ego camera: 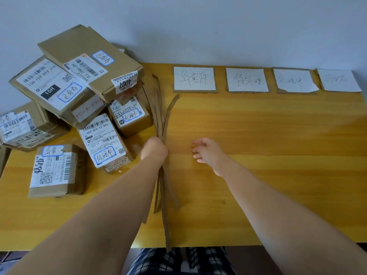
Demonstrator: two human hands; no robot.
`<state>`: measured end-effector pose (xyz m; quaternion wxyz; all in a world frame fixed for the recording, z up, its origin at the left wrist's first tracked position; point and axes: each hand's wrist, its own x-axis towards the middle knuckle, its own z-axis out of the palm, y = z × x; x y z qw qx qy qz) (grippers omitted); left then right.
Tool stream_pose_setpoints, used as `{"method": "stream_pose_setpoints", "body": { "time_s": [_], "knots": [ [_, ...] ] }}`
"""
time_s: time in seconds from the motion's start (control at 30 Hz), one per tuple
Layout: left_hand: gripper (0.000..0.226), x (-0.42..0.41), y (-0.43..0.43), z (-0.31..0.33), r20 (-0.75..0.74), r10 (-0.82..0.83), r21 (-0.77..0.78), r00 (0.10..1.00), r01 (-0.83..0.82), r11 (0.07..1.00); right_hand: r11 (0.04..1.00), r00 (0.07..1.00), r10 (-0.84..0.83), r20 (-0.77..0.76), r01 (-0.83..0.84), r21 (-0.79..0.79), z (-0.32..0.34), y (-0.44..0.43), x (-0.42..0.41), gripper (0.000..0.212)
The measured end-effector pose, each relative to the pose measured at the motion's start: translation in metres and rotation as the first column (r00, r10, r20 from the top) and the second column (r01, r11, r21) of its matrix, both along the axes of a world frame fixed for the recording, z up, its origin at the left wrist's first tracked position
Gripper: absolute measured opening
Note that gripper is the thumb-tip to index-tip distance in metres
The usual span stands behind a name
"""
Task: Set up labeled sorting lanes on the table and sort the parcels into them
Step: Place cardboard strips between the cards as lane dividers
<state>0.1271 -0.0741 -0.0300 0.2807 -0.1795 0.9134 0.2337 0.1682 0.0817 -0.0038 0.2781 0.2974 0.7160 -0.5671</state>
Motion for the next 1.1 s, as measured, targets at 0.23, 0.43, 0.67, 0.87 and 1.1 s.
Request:
{"method": "stream_pose_setpoints", "body": {
  "time_s": [0.23, 0.43, 0.67, 0.87, 1.1],
  "knots": [
    [0.034, 0.012, -0.005, 0.019, -0.065, 0.158, 0.231, 0.985, -0.139, 0.963, 0.994, 0.994, 0.105, -0.035, -0.105, 0.0, 0.011, -0.009, -0.002, 0.025],
    [0.05, 0.025, -0.014, 0.056, -0.13, 0.145, 0.465, 0.981, -0.069, 0.882, 0.986, 0.97, 0.138, -0.202, -0.154, -0.069, 0.039, -0.032, -0.005, 0.037],
    [0.063, 0.022, -0.029, 0.107, -0.117, 0.137, 0.677, 0.984, -0.021, 0.736, 0.988, 0.944, -0.026, -0.33, -0.027, -0.153, 0.079, -0.043, -0.016, 0.038],
    [0.041, 0.017, -0.022, 0.139, -0.116, 0.19, 0.825, 0.975, -0.012, 0.564, 0.983, 0.902, -0.132, -0.412, 0.065, -0.174, 0.106, -0.035, -0.016, 0.03],
    [0.024, -0.007, -0.02, 0.157, -0.217, 0.157, 0.824, 0.963, 0.094, 0.558, 0.992, 0.851, -0.102, -0.515, 0.049, -0.115, 0.132, -0.026, -0.028, 0.033]
  ]
}}
